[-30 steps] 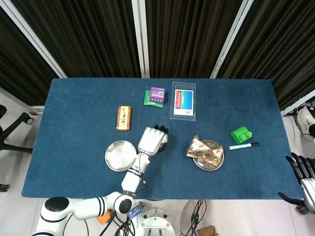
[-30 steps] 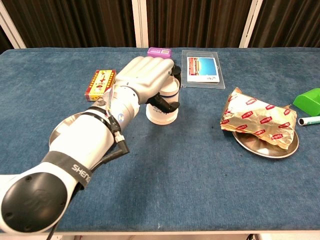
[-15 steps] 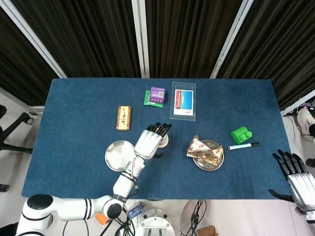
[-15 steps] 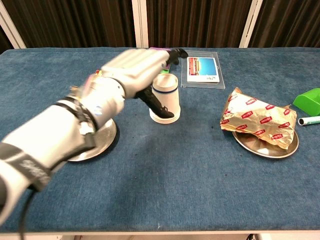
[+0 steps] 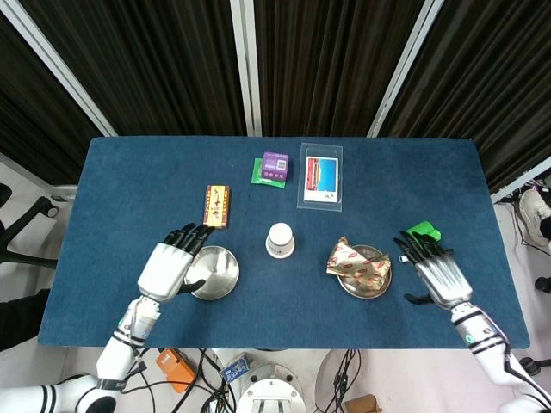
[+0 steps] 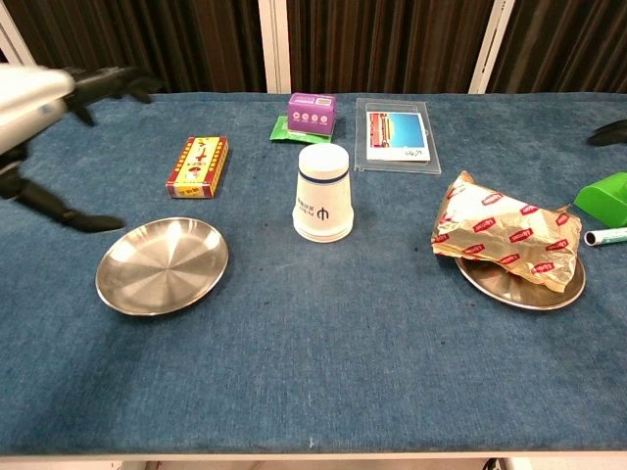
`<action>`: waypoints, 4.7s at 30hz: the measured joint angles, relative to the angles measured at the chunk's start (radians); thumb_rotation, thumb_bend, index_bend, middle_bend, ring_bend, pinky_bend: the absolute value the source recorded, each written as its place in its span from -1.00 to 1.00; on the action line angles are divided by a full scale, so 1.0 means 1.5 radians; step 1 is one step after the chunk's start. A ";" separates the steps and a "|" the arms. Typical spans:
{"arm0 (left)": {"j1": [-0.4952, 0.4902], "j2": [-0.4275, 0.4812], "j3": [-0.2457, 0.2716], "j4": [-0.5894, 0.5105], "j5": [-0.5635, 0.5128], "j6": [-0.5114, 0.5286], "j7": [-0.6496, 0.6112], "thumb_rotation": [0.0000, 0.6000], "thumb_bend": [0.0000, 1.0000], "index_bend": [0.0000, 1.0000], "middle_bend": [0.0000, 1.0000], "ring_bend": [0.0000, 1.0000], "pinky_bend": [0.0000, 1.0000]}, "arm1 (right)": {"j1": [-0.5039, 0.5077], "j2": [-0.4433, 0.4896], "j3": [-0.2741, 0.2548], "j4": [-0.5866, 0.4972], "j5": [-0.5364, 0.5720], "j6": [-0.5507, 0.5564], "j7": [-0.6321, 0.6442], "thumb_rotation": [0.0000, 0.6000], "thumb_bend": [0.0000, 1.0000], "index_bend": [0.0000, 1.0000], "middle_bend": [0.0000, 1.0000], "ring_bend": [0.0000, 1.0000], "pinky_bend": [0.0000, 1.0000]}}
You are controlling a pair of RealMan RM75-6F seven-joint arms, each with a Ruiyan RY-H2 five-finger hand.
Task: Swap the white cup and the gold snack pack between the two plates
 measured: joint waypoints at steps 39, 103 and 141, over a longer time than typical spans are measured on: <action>0.101 0.086 -0.006 0.060 0.038 0.037 -0.173 1.00 -0.81 -0.84 -0.74 -0.72 -0.45 | 0.082 -0.098 -0.020 -0.102 -0.083 0.063 -0.114 1.00 -0.11 0.62 0.20 0.25 0.21; 0.109 0.122 -0.045 0.083 0.004 -0.025 -0.232 1.00 -0.81 -0.84 -0.74 -0.72 -0.45 | 0.443 -0.325 0.102 0.068 0.512 -0.124 -0.445 1.00 -0.31 -0.02 -0.21 -0.12 0.01; 0.131 0.128 -0.019 0.048 0.040 -0.008 -0.177 1.00 -0.81 -0.84 -0.74 -0.71 -0.45 | 0.220 -0.018 -0.070 -0.028 0.158 -0.023 -0.051 1.00 -0.23 0.52 0.28 0.36 0.34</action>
